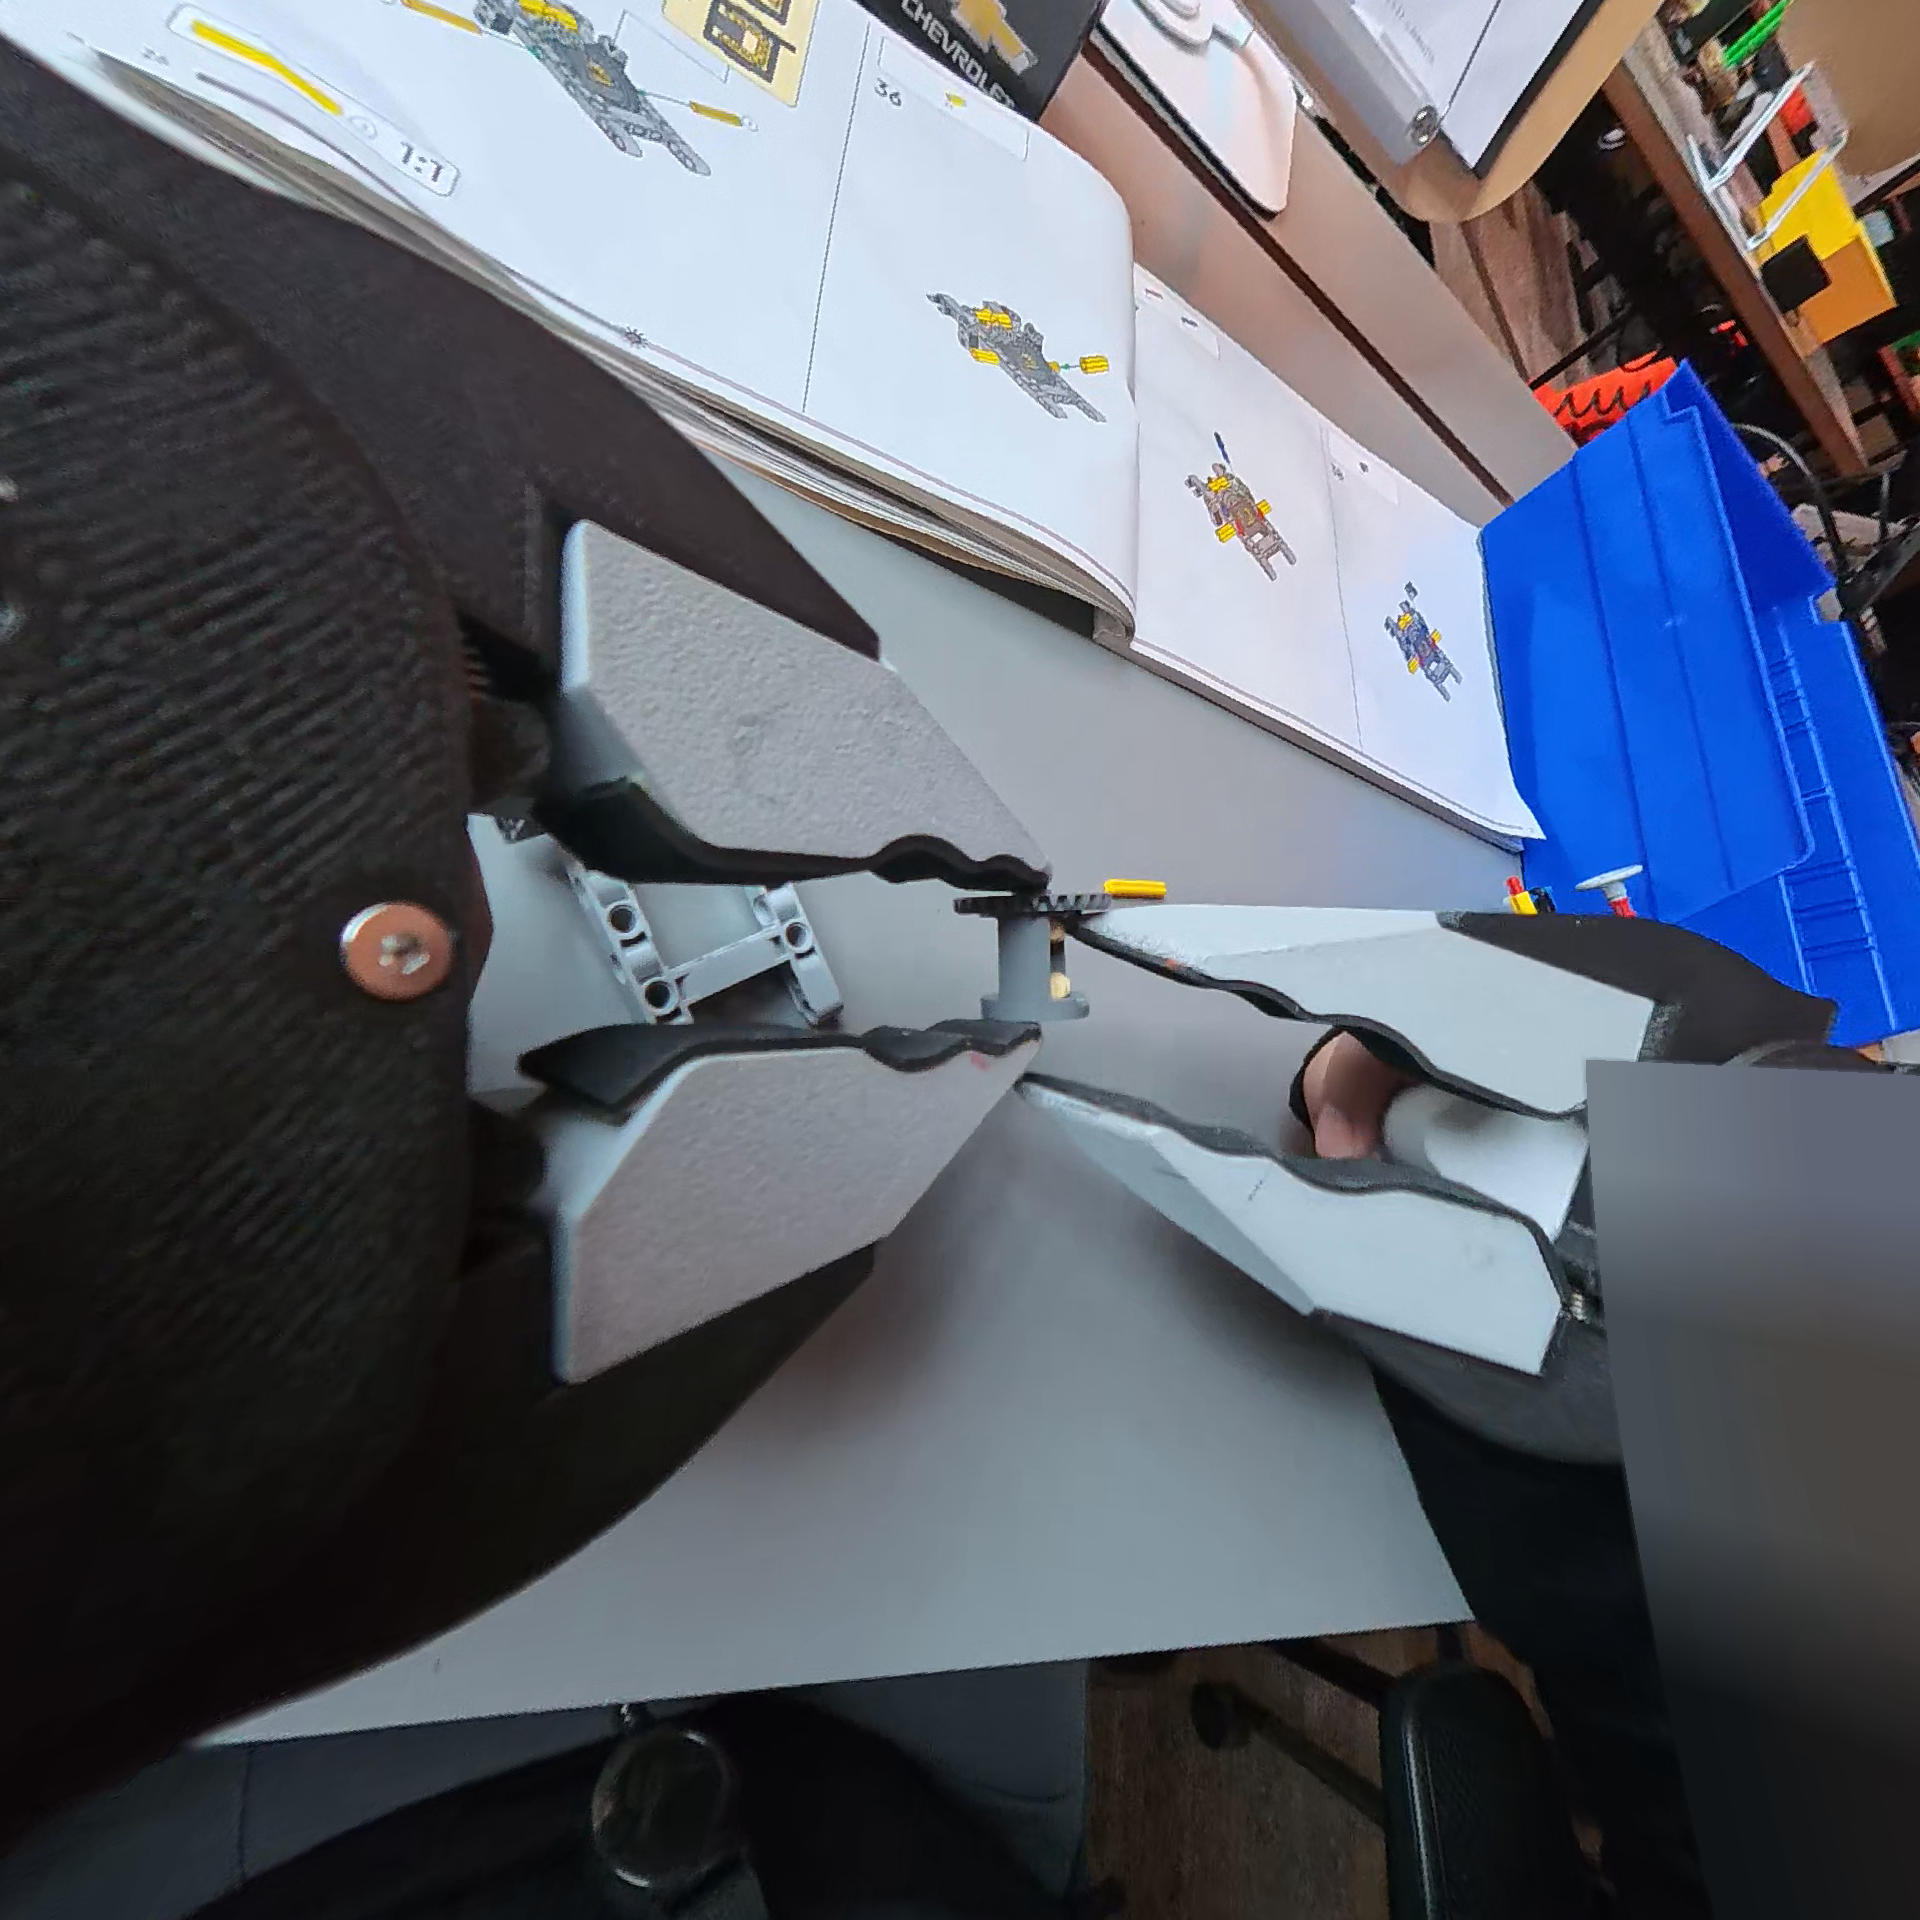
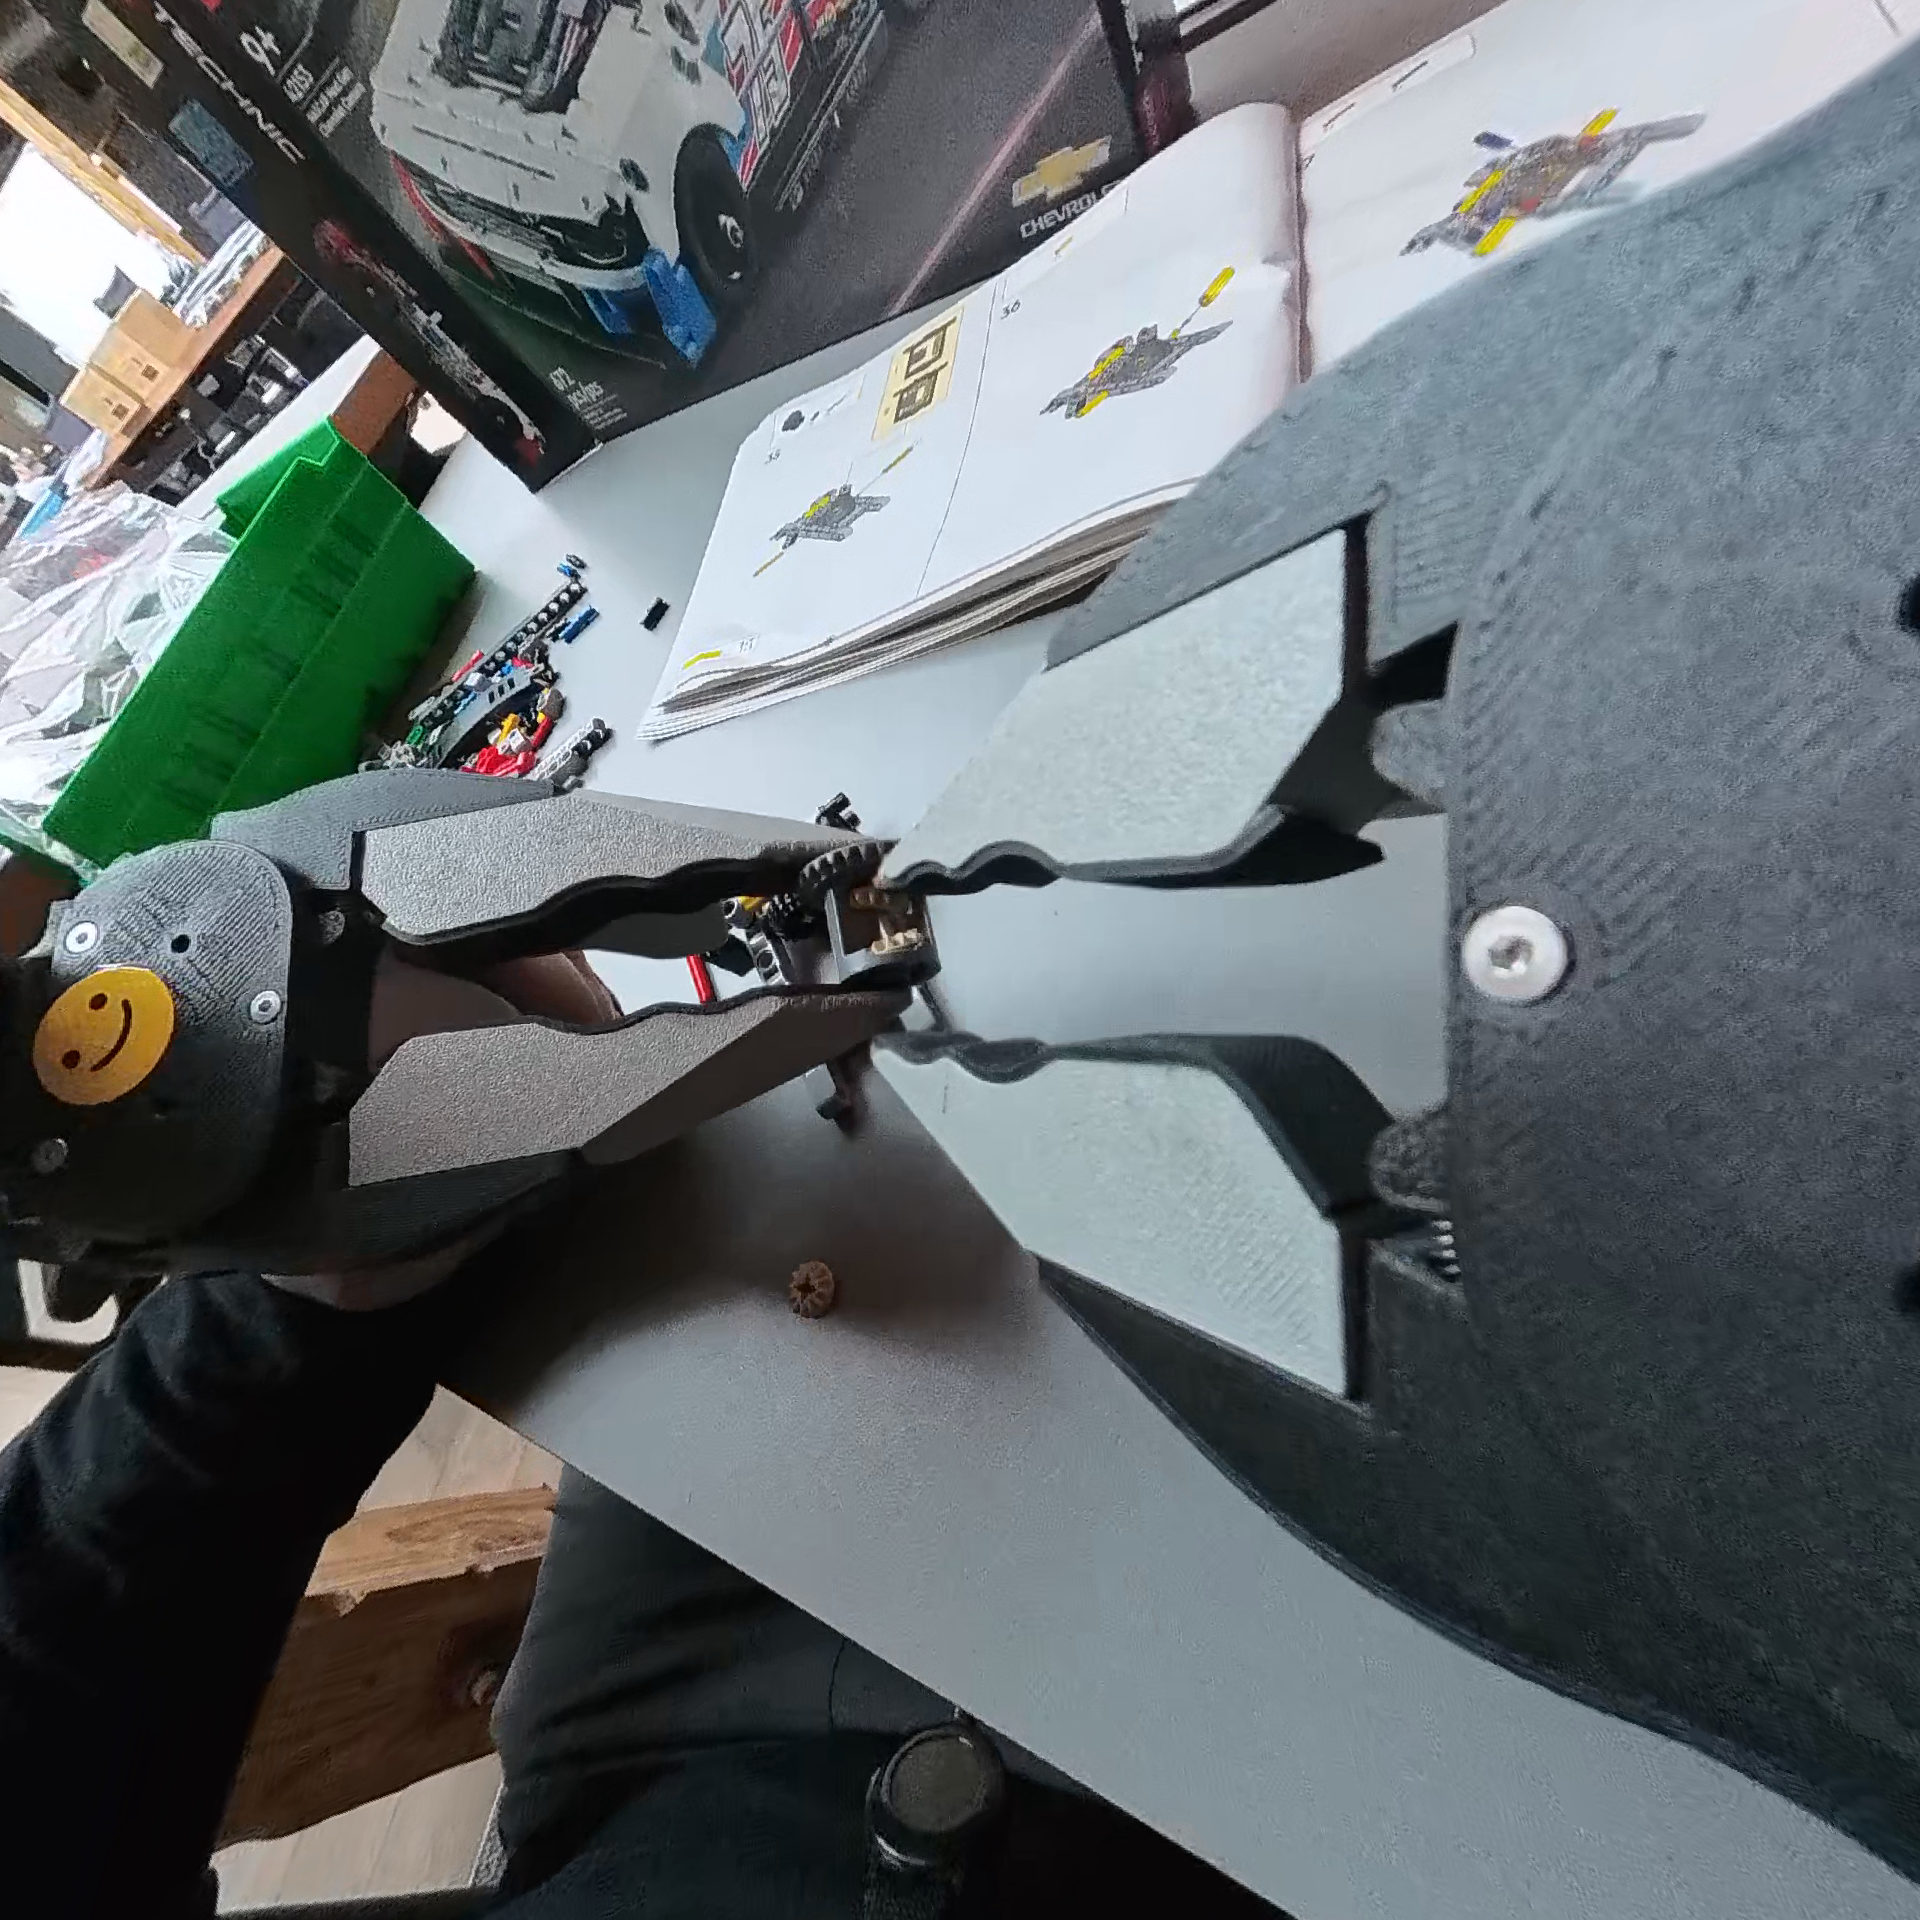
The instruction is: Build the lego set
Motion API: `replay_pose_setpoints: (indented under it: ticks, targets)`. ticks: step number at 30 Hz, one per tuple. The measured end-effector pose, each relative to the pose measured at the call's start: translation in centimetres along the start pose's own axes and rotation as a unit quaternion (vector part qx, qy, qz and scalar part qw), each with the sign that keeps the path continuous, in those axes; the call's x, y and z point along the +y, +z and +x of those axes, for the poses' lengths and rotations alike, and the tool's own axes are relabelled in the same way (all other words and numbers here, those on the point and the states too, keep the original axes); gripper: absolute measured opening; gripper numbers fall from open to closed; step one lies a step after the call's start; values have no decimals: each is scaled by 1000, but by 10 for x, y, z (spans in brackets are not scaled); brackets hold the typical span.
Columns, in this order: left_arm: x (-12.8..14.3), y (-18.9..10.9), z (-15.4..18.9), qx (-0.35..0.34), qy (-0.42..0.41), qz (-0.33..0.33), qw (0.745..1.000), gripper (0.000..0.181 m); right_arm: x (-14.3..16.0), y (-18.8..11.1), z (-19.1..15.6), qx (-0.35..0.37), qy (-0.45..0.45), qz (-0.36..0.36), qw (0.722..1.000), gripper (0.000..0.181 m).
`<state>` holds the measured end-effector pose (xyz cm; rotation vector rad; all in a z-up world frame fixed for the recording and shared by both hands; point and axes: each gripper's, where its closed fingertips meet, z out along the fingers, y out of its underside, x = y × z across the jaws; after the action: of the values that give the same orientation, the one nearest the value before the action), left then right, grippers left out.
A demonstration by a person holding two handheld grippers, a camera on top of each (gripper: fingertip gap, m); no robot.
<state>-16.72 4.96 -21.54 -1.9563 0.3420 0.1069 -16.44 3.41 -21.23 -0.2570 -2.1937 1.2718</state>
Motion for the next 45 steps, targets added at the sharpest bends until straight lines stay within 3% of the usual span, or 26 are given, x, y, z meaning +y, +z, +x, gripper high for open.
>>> replay_pose_setpoints:
  ticks: [5,8,15,26,32,35,39,45]
  targets:
    - [0,0,4,14,2,2,1000,21,-4,-4,-6,-34,16,18,999,26]
    - [2,0,0,5,2,-3,1000,21,-12,-10,-12,-63,27,44,997,1]
    - [4,1,1,-1,14,-11,1000,22,0,-4,2,-19,27,7,999,22]
    - [3,3,10,39,-9,-11,999,21,-3,-1,-13,-60,29,14,998,11]
    - [2,1,3,29,-28,-2,999,21,-2,-9,-1,-36,33,20,999,12]
    - [1,-1,5,25,-7,4,1000,21,1,-6,-4,-40,22,8,999,15]
    - [8,1,2,10,19,-18,1000,21,-1,-8,-8,-47,8,12,999,2]
    - [6,0,6,17,29,-13,999,22,1,-6,-13,-58,6,6,998,7]
